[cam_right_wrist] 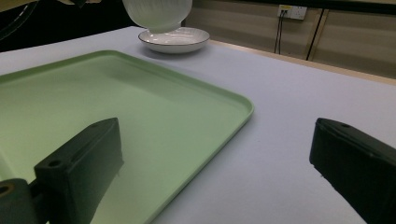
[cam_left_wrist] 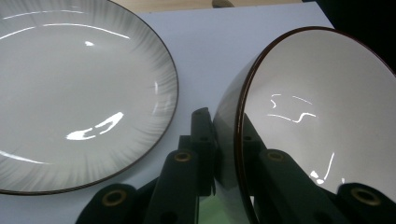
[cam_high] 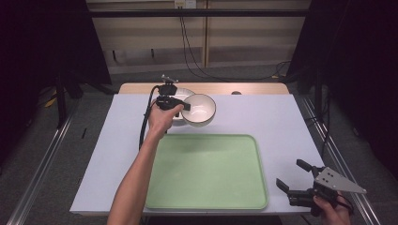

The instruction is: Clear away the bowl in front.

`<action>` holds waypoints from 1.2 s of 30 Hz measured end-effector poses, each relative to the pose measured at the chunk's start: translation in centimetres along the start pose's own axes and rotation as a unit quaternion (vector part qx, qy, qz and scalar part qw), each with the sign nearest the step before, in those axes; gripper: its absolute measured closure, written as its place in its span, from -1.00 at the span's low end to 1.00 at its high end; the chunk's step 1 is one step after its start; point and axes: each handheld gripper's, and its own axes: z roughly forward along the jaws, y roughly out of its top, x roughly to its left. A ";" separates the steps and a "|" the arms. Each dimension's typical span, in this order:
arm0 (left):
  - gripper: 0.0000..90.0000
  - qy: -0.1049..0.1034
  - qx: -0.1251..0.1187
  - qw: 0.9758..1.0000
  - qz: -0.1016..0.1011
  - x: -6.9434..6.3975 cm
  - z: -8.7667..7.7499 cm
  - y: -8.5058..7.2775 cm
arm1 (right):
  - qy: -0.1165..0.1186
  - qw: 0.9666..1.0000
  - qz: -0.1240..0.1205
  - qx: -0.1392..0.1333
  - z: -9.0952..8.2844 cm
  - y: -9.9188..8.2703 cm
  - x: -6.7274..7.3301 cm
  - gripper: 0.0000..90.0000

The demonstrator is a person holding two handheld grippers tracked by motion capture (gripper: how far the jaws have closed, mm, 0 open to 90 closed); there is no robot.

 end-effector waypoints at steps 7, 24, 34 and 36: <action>0.83 -0.014 0.012 1.000 0.012 -1.3 0.6 -0.3 | 0.002 1.000 -0.001 -0.002 -0.1 0.0 -0.1 -0.96; 0.83 -0.039 0.033 0.998 0.041 -5.5 3.3 -0.8 | 0.004 1.000 0.000 -0.003 -0.1 0.0 -0.1 -0.96; 0.83 -0.049 0.041 0.997 0.049 -7.0 4.5 -1.0 | 0.005 1.000 -0.001 -0.003 -0.1 0.0 -0.1 -0.96; 0.83 -0.049 0.038 0.997 0.049 -7.3 4.7 -1.1 | 0.005 1.000 -0.001 -0.004 -0.1 0.0 -0.1 -0.96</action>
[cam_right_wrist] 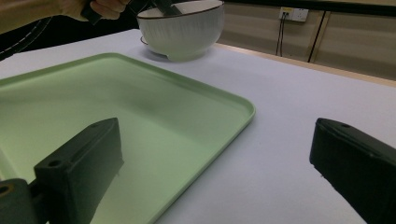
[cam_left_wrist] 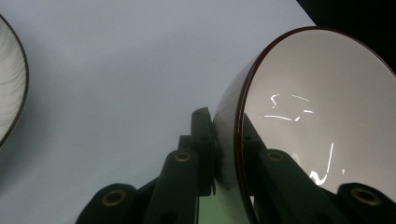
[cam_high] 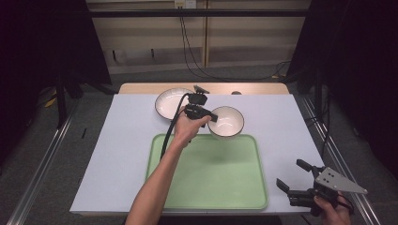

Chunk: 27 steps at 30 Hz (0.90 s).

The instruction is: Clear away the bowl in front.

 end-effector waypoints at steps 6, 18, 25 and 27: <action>0.83 -0.007 0.011 1.000 0.009 -1.1 1.2 0.0 | 0.001 1.000 -0.001 0.000 0.0 0.0 0.0 -0.96; 0.83 -0.015 0.033 0.999 0.018 -2.4 3.5 -0.1 | 0.001 1.000 0.001 0.001 0.0 0.0 0.0 -0.96; 0.83 -0.017 0.047 0.998 0.028 -2.9 4.4 -0.1 | -0.001 1.000 0.003 0.001 0.0 0.0 0.0 -0.96; 0.83 -0.019 0.051 0.998 0.028 -3.1 4.8 -0.1 | 0.000 1.000 0.003 0.001 -0.1 0.0 0.0 -0.96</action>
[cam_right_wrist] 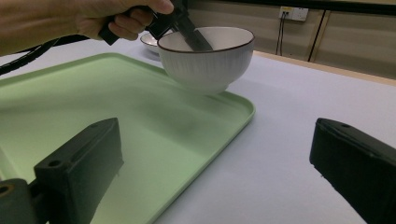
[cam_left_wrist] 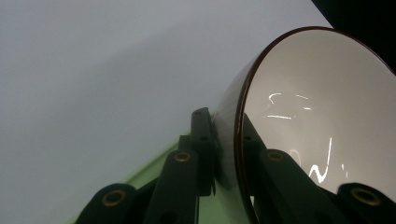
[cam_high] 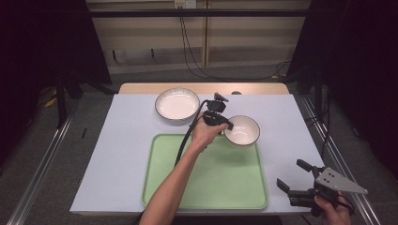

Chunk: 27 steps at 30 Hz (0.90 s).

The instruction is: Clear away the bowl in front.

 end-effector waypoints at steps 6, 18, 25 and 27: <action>0.83 0.001 0.008 1.000 0.006 -0.8 1.0 0.1 | 0.000 1.000 -0.001 0.000 0.0 0.0 0.0 -0.96; 0.83 -0.001 0.022 1.000 0.006 -1.1 3.0 -0.3 | 0.000 1.000 -0.001 0.000 0.0 0.0 0.0 -0.96; 0.83 0.009 0.027 1.000 -0.001 -0.8 3.3 -0.4 | -0.001 1.000 0.000 0.001 -0.1 0.0 0.1 -0.96; 0.83 0.017 0.037 0.999 0.001 -0.9 3.7 -0.5 | -0.002 1.000 0.000 0.000 0.0 0.0 0.0 -0.96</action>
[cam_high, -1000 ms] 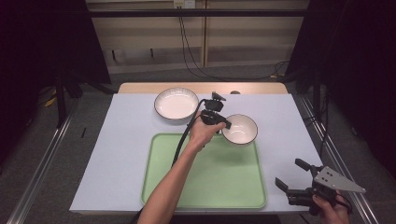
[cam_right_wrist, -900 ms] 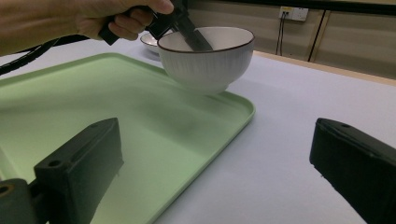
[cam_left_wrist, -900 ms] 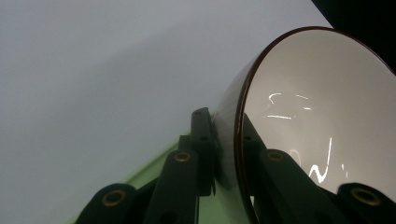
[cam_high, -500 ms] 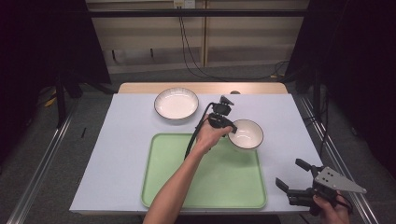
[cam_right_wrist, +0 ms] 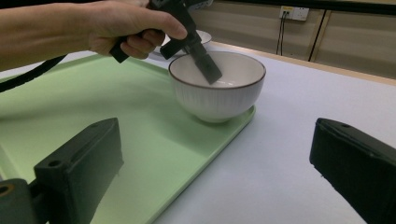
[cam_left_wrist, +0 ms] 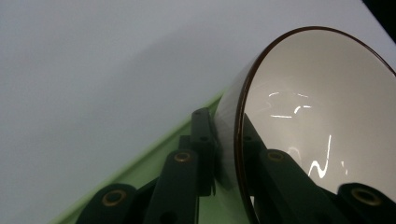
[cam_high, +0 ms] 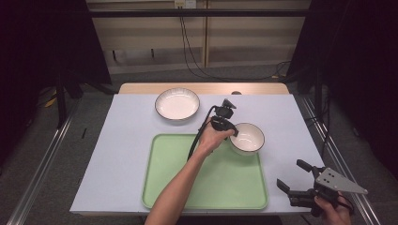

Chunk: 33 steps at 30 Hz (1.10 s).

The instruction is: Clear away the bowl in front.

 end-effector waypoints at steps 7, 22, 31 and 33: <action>0.83 -0.001 -0.001 1.000 0.001 -0.1 0.3 0.0 | 0.003 1.000 -0.001 0.001 0.0 0.0 0.0 -0.96; 0.82 -0.006 -0.006 1.000 0.009 -0.1 0.3 0.0 | 0.005 1.000 0.000 0.003 0.0 0.0 0.1 -0.96; 0.48 -0.013 -0.033 0.999 0.014 0.5 -0.1 -0.3 | 0.006 1.000 -0.001 0.002 0.1 0.0 0.0 -0.96; 0.32 -0.011 -0.033 0.999 0.025 0.7 -0.3 -0.4 | 0.006 1.000 -0.001 0.005 0.1 0.0 0.0 -0.96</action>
